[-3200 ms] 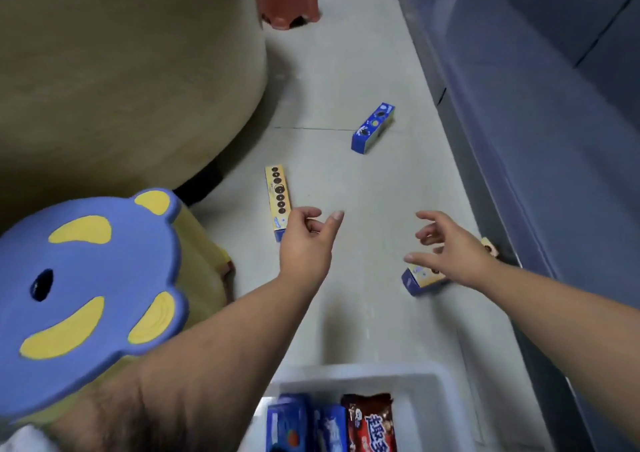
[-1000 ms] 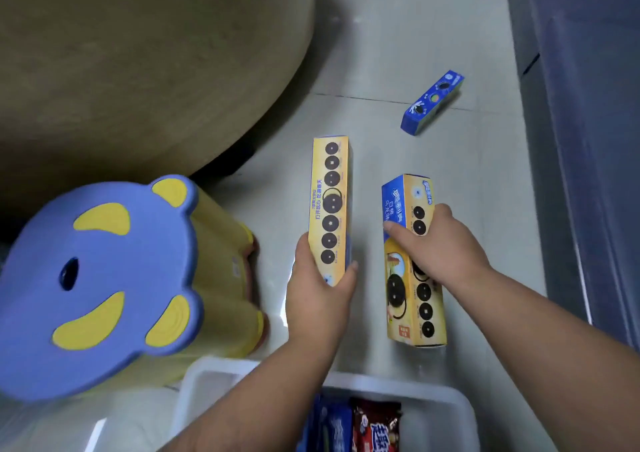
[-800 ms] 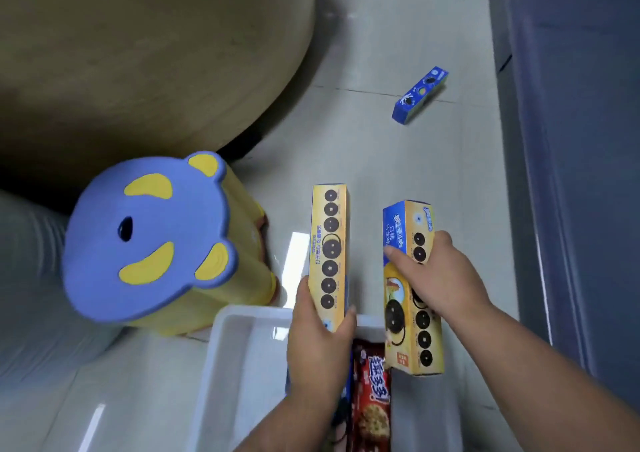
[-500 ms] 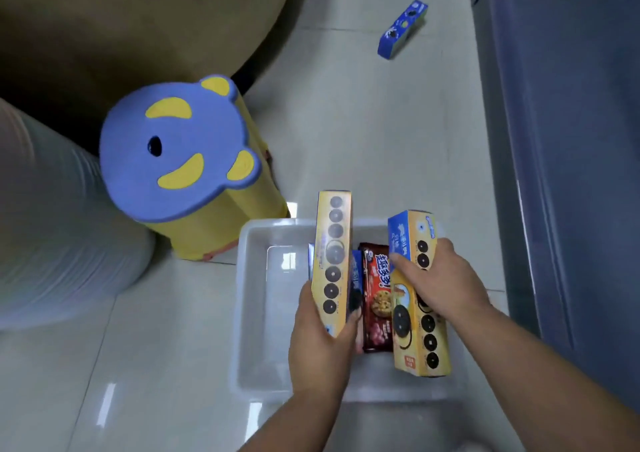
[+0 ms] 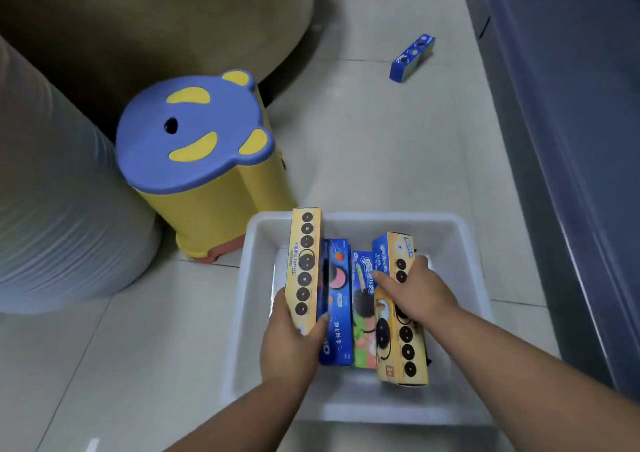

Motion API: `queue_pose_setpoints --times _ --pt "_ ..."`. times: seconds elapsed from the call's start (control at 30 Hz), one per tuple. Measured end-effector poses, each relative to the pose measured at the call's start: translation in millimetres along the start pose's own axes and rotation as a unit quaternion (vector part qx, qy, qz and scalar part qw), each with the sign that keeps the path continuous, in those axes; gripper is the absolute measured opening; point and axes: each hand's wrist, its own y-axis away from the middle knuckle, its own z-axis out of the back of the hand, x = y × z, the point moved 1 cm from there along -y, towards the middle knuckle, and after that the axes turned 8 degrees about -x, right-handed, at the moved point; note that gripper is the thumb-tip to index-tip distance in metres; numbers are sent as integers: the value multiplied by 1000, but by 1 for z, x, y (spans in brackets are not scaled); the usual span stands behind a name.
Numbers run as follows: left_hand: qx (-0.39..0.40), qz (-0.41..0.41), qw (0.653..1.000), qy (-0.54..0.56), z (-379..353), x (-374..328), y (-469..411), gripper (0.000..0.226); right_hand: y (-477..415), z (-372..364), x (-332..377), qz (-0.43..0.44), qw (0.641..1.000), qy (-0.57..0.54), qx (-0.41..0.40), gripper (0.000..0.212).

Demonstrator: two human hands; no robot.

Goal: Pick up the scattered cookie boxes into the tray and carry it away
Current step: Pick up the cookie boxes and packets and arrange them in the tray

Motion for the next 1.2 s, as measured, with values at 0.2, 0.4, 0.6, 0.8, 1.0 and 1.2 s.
queue_pose_setpoints --times 0.2,0.4,0.6,0.8,1.0,1.2 --pt "-11 -17 1000 -8 12 18 -25 48 0 -15 24 0 999 -29 20 78" --pt "-8 69 998 8 4 52 -24 43 5 -22 44 9 999 -37 23 79" --pt "12 108 993 -48 -15 75 -42 59 4 -32 50 20 999 -11 30 74" --pt "96 93 989 -68 -36 84 -49 70 7 -47 65 56 997 -10 50 85" --pt "159 162 972 56 -28 81 -47 32 5 -69 85 106 993 -13 48 99" --pt "126 174 955 203 13 52 -59 30 3 -92 111 129 989 44 59 93"
